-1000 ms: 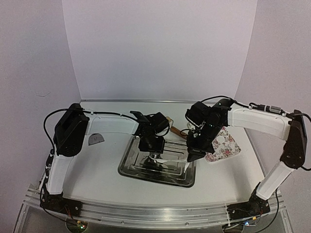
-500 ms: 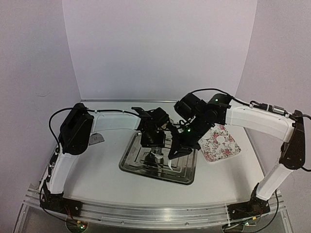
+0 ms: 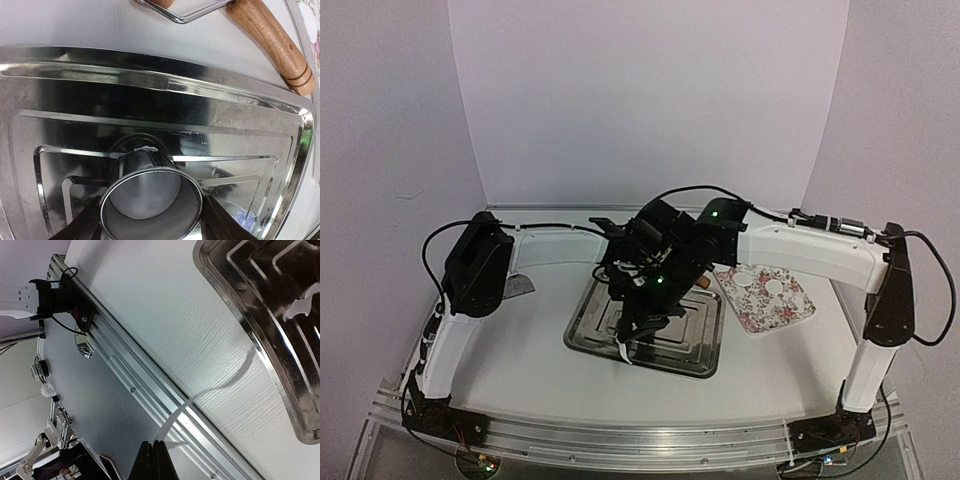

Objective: Roll out the dumpling wrappers from the dough

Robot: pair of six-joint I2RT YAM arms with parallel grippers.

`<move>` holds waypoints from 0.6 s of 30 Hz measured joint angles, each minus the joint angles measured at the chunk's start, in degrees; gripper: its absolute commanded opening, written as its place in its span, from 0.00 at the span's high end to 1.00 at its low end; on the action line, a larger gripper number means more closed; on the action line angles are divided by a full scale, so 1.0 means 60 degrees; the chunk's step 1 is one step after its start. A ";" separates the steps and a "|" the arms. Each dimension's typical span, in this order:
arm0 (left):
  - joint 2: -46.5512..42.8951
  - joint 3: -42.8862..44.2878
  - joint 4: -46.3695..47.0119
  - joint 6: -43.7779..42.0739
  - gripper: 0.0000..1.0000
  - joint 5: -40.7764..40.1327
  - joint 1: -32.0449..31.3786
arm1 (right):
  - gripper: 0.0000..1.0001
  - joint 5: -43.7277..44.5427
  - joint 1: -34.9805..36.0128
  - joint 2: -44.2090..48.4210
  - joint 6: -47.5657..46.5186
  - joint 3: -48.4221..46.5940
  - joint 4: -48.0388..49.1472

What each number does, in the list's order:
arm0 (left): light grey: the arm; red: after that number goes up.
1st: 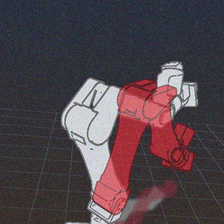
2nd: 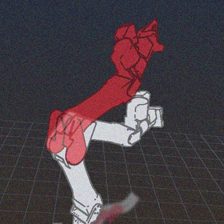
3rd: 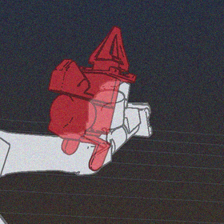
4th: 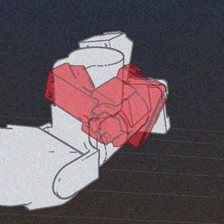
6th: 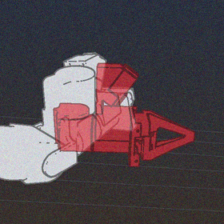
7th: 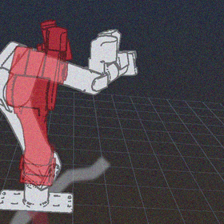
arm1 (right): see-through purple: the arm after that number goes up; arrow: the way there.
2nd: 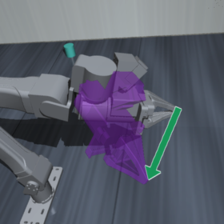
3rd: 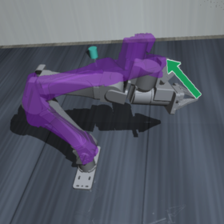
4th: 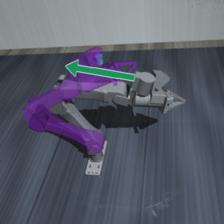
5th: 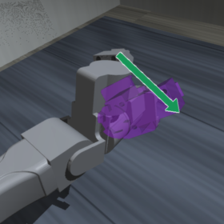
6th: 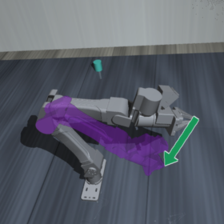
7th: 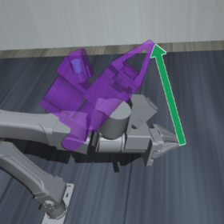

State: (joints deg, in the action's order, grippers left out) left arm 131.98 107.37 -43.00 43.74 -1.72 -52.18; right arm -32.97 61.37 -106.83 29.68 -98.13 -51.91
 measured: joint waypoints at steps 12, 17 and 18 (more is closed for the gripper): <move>-0.0011 -0.0029 0.0007 0.0052 0.56 -0.0064 -0.0001 | 0.99 0.1504 0.0128 0.1117 0.0079 0.0469 0.0286; -0.0066 -0.0112 0.0113 0.0048 0.53 -0.0057 -0.0001 | 0.92 0.2794 0.0011 0.2147 0.0577 0.0761 0.0269; -0.0086 -0.0145 0.0148 0.0048 0.51 -0.0057 -0.0001 | 0.93 0.3022 -0.0054 0.2286 0.0659 0.0854 0.0274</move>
State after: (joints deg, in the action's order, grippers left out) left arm 131.47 106.50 -42.11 44.03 -2.07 -52.18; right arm -14.83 61.05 -93.11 33.63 -93.00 -50.27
